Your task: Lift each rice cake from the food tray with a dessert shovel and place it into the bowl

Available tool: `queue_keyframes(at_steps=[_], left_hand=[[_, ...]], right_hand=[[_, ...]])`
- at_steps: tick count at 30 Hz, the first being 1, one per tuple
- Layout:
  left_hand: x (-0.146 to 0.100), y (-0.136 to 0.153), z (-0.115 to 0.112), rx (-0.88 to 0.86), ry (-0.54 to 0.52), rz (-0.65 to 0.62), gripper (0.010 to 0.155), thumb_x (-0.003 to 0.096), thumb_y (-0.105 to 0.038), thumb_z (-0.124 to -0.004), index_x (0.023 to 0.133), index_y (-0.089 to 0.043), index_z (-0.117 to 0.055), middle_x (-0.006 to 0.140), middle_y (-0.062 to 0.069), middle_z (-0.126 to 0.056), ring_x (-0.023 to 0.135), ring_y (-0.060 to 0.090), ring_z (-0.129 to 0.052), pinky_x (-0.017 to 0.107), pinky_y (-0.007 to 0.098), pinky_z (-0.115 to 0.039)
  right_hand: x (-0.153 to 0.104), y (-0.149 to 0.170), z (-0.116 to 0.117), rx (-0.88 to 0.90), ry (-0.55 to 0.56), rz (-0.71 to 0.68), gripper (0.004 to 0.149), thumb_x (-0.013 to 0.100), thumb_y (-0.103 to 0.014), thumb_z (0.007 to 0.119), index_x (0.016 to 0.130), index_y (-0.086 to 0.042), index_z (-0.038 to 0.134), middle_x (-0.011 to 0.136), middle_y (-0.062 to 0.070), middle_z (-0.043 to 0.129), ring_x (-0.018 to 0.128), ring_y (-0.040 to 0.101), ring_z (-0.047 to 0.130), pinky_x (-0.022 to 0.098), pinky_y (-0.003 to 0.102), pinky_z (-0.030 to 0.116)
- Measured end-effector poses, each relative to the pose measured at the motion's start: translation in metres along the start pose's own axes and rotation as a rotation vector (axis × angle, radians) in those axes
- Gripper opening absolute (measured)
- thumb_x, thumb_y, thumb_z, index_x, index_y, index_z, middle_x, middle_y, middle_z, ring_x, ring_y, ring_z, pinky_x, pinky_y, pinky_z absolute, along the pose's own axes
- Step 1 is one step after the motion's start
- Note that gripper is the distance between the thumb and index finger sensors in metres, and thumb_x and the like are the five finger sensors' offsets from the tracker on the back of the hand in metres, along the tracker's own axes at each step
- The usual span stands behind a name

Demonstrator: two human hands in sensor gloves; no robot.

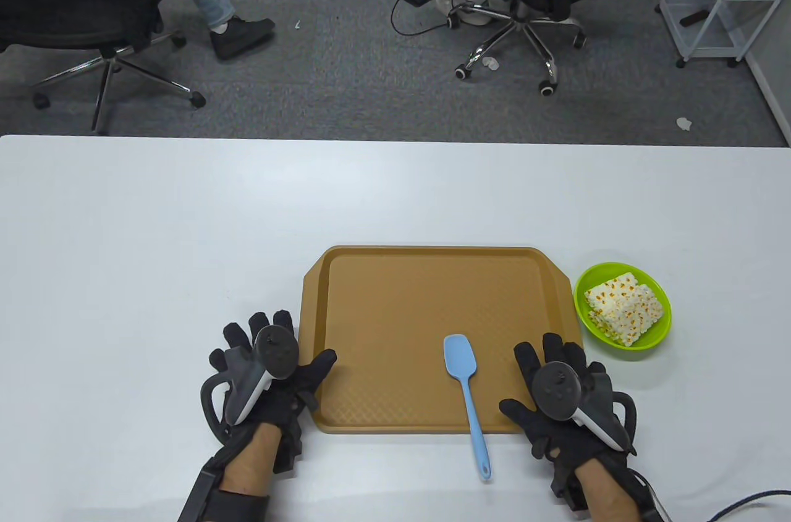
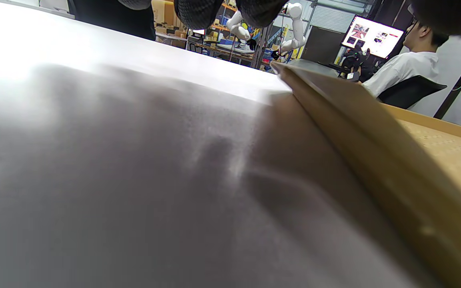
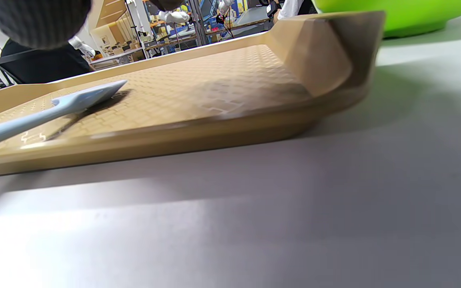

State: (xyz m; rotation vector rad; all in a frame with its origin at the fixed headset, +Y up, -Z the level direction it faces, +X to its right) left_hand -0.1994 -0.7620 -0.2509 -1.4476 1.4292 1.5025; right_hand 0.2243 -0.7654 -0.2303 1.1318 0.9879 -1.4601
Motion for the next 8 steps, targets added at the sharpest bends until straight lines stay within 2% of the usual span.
queue_keyframes(at_steps=[8], left_hand=[[0.0,0.0002,0.0,-0.004,0.0,0.001,0.097,0.0347,-0.081,-0.067,0.11,-0.029,-0.035,0.122,0.012,-0.03,0.108,0.051,-0.021,0.069,0.076,-0.023]], right_hand=[[-0.0002,-0.0022,0.0034,-0.02,-0.018,-0.004,0.084,0.031,-0.067,0.058,0.102,-0.039,0.023,0.112,0.007,0.008,0.103,0.046,0.014,0.067,0.068,0.021]])
Point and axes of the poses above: the tracker on the back of each hand, its own y axis roughly to the little-finger side, its own x axis roughly from the wrist to the fingertips, z = x × y, the point moved 2 cm from there along x, roughly from the wrist to the fingertips
